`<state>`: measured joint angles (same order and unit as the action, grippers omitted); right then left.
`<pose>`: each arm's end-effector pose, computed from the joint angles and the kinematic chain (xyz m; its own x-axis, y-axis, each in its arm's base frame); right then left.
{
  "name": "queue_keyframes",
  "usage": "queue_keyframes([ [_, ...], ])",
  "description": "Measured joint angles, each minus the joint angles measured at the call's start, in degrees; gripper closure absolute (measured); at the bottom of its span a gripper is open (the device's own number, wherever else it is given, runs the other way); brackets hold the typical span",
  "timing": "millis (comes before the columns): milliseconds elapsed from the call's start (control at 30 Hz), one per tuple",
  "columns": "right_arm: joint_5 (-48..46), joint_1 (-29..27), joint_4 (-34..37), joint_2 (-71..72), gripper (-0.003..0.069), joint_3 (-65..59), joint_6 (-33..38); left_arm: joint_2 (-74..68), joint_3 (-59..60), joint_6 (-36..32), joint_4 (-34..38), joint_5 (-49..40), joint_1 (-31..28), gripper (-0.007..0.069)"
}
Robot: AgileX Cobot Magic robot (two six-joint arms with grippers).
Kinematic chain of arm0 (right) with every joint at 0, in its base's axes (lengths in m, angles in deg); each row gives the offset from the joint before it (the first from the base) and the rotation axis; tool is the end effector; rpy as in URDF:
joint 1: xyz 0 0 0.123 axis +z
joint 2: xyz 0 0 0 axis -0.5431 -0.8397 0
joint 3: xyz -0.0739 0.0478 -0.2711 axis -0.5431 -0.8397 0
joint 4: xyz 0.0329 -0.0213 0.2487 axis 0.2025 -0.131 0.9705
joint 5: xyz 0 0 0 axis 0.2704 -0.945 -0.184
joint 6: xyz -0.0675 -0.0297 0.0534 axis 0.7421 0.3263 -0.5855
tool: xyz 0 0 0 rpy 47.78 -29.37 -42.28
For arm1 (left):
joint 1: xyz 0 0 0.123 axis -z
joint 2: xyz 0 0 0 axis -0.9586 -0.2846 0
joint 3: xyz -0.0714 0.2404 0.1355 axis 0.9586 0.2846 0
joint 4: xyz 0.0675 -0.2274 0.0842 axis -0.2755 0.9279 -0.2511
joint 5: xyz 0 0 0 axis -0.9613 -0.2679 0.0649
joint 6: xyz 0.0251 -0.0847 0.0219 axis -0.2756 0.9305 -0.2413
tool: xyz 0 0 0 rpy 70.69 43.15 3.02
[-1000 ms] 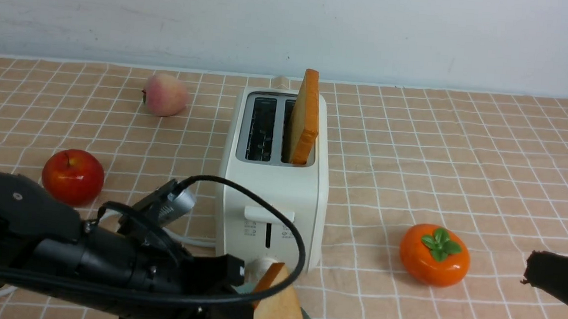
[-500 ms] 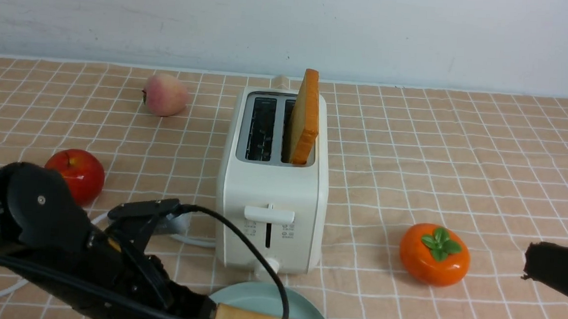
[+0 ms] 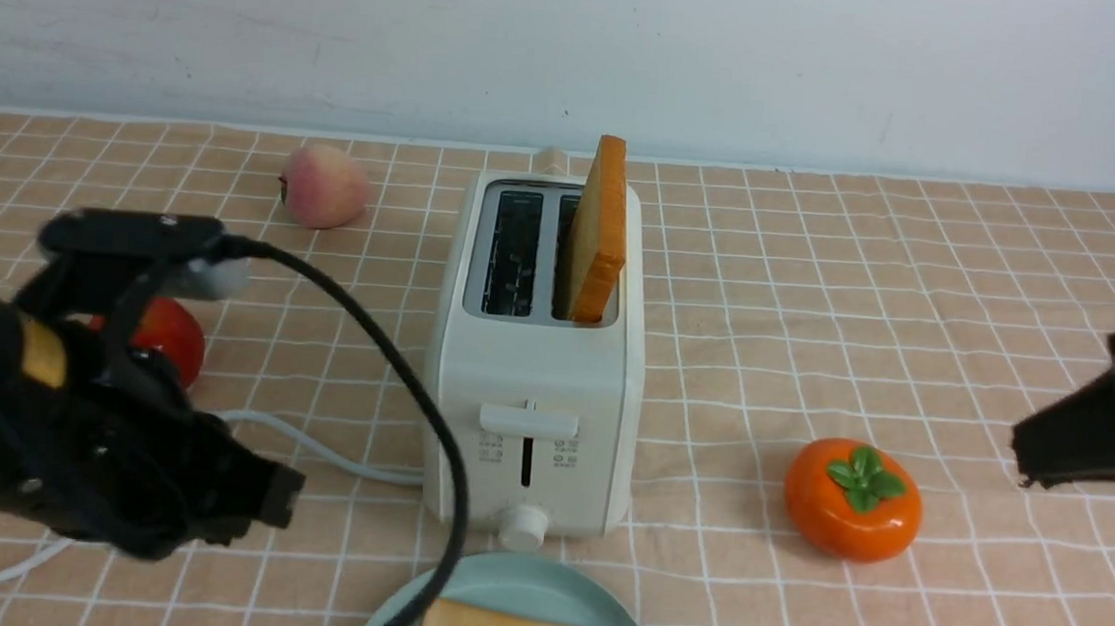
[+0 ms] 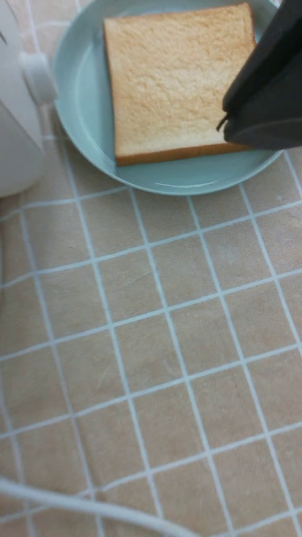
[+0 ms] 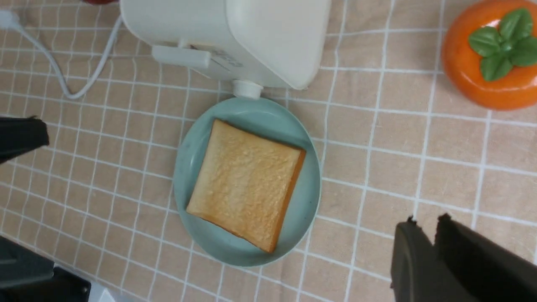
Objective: Take toasted bread from bread machine on light coffee tablecloth place on plate.
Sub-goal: 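Grasp the toast slice in the toaster and pull it up out of the slot with the right gripper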
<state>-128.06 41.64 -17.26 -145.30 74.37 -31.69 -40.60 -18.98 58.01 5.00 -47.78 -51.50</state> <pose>0.2004 0.0758 0.3739 -0.8658 -0.0284 -0.4996 -0.2984 0.8307 0.4699 0.1825 -0.0849 0.3058 -0.8462 0.0661 -0.5288 0.2226 0.9454 -0.2381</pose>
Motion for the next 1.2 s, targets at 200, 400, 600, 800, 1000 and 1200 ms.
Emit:
queue_keyframes([
  [200,4.4,12.6,-7.6,-9.3,0.0567,7.0,-8.4,14.4,6.1,1.1,-0.7,2.8,0.0,0.0638],
  [400,5.3,20.2,-20.1,-22.3,0.048,21.4,-17.5,25.9,13.4,3.4,-1.1,2.0,0.0,0.0638],
  [600,3.9,21.2,-23.0,-33.9,0.0239,37.3,-19.2,36.5,19.1,7.4,-1.1,1.1,0.0,0.0638],
  [800,4.2,21.2,-21.5,-44.0,0.0073,46.9,-19.4,41.7,20.0,7.9,-1.2,-3.3,0.0,0.0638],
  [1000,4.2,21.3,-21.2,-49.9,0.0251,51.0,-18.9,42.9,20.0,7.9,-1.2,-4.7,0.0,0.0638],
  [1200,0.4,21.3,-23.8,-49.3,0.0578,57.1,-16.0,42.9,20.0,7.9,-1.2,-3.6,0.0,0.0638],
])
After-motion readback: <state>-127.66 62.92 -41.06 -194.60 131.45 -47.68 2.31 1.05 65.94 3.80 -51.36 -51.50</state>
